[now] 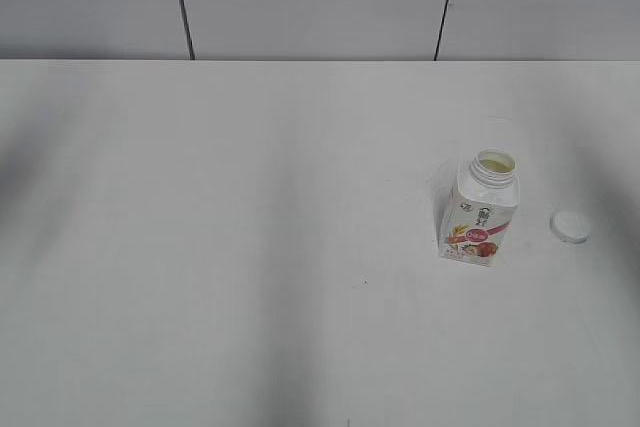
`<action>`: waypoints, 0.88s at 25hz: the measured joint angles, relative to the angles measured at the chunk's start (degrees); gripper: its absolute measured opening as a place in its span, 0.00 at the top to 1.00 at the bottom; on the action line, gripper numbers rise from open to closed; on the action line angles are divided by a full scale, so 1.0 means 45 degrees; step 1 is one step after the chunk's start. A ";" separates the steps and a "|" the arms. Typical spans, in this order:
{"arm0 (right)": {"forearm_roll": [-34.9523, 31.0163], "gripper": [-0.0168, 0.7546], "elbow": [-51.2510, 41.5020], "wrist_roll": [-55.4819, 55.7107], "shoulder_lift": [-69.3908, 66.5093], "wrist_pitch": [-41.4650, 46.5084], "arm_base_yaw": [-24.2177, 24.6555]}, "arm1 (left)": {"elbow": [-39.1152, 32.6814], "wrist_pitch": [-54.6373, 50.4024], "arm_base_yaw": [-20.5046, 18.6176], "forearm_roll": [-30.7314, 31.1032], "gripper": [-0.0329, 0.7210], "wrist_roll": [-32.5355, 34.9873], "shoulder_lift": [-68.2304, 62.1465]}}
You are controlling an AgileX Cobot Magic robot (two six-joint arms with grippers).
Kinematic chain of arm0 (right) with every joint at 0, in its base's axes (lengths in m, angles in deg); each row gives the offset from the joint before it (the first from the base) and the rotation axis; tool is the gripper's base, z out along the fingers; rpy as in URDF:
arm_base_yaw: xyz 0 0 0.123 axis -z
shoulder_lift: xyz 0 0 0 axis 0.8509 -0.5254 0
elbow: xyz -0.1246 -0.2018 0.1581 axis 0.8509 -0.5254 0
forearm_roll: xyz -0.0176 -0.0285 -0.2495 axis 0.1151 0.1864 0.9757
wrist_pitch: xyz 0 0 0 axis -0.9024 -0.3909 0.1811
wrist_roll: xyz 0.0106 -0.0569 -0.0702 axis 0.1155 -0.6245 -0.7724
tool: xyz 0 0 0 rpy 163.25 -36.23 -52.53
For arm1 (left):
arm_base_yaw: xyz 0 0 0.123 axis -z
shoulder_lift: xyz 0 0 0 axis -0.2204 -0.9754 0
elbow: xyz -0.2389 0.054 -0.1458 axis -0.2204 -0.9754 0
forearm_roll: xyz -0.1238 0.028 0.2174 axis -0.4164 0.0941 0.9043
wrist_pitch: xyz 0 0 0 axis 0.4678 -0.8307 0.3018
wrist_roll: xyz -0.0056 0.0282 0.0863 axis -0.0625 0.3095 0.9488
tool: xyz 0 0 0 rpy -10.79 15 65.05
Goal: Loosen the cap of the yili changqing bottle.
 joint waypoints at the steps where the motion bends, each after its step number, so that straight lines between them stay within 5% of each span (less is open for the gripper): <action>1: 0.0000 0.22 -0.0527 0.0000 0.0490 -0.0002 0.0000 | -0.0569 0.0272 0.0000 -0.0014 0.32 -0.0041 0.0598; 12: 0.0000 0.22 -0.4874 -0.0009 0.5666 0.0069 0.0000 | -0.6558 0.1861 0.0000 -0.0090 0.32 -0.0147 0.6286; 22: -0.0087 0.22 -0.8752 0.0002 0.8605 0.0082 -0.0024 | -0.9341 0.1309 0.0000 -0.0172 0.33 -0.0458 1.0820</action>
